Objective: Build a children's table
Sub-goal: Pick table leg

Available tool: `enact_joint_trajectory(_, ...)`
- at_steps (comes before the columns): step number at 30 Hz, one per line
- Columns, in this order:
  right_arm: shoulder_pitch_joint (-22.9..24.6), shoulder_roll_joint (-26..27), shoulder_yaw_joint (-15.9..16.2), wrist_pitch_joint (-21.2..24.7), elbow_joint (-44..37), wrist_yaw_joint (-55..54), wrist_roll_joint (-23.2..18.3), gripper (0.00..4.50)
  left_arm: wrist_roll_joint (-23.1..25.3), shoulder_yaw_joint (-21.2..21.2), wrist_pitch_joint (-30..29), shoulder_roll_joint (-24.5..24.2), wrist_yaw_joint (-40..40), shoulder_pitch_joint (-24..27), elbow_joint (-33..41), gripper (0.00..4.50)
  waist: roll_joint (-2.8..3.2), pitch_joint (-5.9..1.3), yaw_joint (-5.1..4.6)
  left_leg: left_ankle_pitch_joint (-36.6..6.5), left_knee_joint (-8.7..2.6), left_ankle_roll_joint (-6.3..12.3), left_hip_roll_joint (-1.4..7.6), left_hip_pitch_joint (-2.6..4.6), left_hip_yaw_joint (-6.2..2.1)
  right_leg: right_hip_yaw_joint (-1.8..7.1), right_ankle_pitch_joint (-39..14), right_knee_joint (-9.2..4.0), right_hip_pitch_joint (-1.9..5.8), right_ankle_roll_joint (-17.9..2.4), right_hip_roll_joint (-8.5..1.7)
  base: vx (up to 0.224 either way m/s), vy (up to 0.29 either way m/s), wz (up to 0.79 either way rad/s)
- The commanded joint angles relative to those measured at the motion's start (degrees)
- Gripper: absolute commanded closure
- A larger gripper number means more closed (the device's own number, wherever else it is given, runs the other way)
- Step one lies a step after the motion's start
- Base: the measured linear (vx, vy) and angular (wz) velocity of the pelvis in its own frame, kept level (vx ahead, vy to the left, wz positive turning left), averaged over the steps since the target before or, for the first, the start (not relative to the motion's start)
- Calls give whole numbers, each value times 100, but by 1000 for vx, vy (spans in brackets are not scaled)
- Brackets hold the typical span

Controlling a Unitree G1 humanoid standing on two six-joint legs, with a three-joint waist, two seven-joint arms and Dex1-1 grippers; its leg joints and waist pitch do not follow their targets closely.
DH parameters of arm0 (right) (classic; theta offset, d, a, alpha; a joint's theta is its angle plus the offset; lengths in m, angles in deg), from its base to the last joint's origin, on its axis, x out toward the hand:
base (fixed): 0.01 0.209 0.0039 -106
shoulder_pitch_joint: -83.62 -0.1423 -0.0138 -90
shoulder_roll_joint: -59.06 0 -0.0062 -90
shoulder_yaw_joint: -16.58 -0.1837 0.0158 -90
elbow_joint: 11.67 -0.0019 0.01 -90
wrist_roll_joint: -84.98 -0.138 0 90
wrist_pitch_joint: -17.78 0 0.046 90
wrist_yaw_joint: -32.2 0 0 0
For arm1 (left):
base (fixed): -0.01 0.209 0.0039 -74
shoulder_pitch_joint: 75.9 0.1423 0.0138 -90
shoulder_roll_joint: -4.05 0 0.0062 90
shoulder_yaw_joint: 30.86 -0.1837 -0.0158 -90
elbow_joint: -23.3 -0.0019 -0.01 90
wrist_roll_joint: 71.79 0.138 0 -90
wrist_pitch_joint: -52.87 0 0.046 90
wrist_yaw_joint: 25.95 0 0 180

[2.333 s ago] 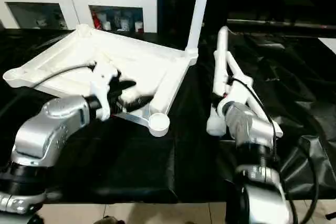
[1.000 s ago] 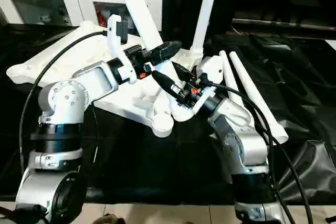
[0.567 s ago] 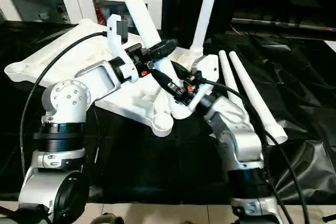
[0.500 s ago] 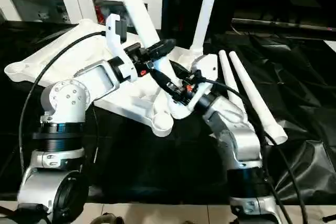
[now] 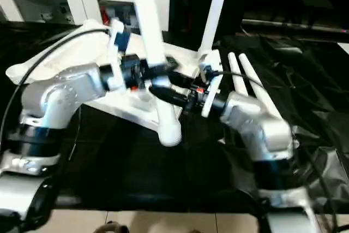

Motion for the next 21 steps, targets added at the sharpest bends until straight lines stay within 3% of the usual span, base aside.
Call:
enact_joint_trajectory(1, 18, -289, 274, 322, -181, 379, -16, 123, -238, -36, 23, -10, 284, -98, 213, 265, -23, -451, 25, -617, -350, 165, 300, 131, -131, 321, -466, -365, 343, -1383, -382, 0, 0, 0)
enact_joint_trajectory(3, 76, -382, 383, 432, -260, 492, -41, 123, -244, -30, 39, 0, 319, -138, 167, 266, -43, -442, 19, -689, -351, 131, 294, 120, -129, 326, -644, -386, 343, -1334, -386, 0, 0, 0)
enact_joint_trajectory(4, 117, -427, 441, 523, -310, 547, -71, 151, -231, -12, 66, 21, 349, -184, 93, 266, -46, -439, 30, -709, -352, 109, 293, 128, -131, 329, -760, -403, 344, -1270, -383, 0, 0, 0)
enact_joint_trajectory(8, 151, -382, 472, 656, -291, 461, -108, 177, -264, 62, 143, 67, 426, -260, -65, 266, -47, -444, 36, -794, -355, 25, 291, 135, -140, 325, -1052, -435, 332, -1168, -400, 0, 0, 0)
enact_joint_trajectory(15, 120, -358, 419, 717, -259, 410, -144, 236, -338, 75, 64, 29, 456, -260, -109, 266, -34, -458, 39, -719, -349, 17, 289, 128, -144, 321, -886, -407, 330, -1175, -383, 0, 0, 0)
enact_joint_trajectory(19, 82, -76, 286, 439, -71, -177, 131, 247, -72, 136, 188, 149, -6, -284, -301, 266, -23, -462, 25, -684, -343, 1, 284, 117, -144, 315, -769, -393, 322, -1227, -386, 0, 0, 0)
enact_joint_trajectory(21, 71, -16, 262, 389, -26, -315, 182, 251, 22, 157, 213, 183, -202, -303, -369, 196, -34, -463, 23, -693, -344, -18, 281, 129, -143, 316, -787, -401, 326, -1213, -382, 0, 0, 0)
